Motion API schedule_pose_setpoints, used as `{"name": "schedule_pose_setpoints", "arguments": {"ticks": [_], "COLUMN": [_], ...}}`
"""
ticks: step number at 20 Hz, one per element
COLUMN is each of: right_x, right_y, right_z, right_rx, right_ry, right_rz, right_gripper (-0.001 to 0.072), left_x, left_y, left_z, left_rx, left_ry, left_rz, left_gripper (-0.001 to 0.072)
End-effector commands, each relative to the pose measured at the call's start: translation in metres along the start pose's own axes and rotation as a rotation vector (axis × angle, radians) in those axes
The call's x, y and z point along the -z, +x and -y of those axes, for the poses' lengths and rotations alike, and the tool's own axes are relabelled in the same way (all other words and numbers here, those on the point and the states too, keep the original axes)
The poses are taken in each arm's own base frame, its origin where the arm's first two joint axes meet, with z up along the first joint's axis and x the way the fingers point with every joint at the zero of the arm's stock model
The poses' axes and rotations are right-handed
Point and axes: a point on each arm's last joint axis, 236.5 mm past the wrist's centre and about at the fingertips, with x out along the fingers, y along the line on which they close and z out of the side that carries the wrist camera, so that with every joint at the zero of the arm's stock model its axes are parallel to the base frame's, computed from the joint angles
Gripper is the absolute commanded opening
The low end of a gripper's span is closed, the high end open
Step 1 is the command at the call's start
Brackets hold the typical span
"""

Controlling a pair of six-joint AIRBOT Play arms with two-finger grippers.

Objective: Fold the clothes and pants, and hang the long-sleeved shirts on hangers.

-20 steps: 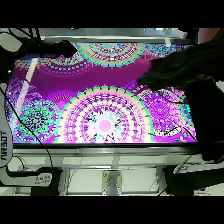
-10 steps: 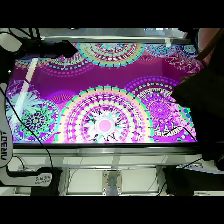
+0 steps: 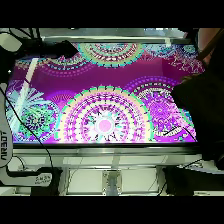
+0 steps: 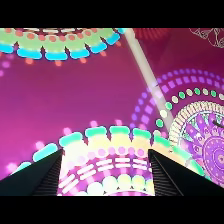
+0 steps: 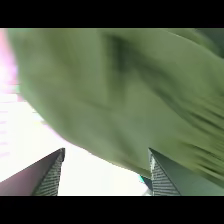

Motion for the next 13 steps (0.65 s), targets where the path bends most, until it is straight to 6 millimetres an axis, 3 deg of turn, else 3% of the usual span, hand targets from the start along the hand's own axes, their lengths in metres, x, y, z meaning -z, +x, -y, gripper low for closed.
{"name": "schedule_pose_setpoints", "arguments": {"ticks": [1,3,6,10,13], "right_x": [-0.007,0.006,0.033,0.082,0.111], "right_y": [-0.036,-0.050,-0.051,-0.041,-0.031], "right_z": [-0.130,-0.181,-0.231,-0.279,-0.302], "right_rx": [-0.456,-0.575,-0.648,-0.741,-0.756], "right_ry": [-0.163,-0.243,-0.341,-0.456,-0.526], "right_rz": [0.101,0.118,0.080,-0.062,-0.140], "right_gripper": [0.0592,0.0591,0.0592,0.0592,0.0592], "left_x": [0.013,0.014,0.014,0.014,0.014], "left_y": [0.000,0.000,0.000,0.000,0.000], "left_z": [0.004,0.004,0.004,0.004,0.004], "left_rx": [0.017,0.016,0.016,0.016,0.016], "left_ry": [-0.010,-0.011,-0.011,-0.011,-0.011], "left_rz": [-0.057,-0.057,-0.057,-0.057,-0.057], "left_gripper": [0.0614,0.0614,0.0614,0.0614,0.0614]}}
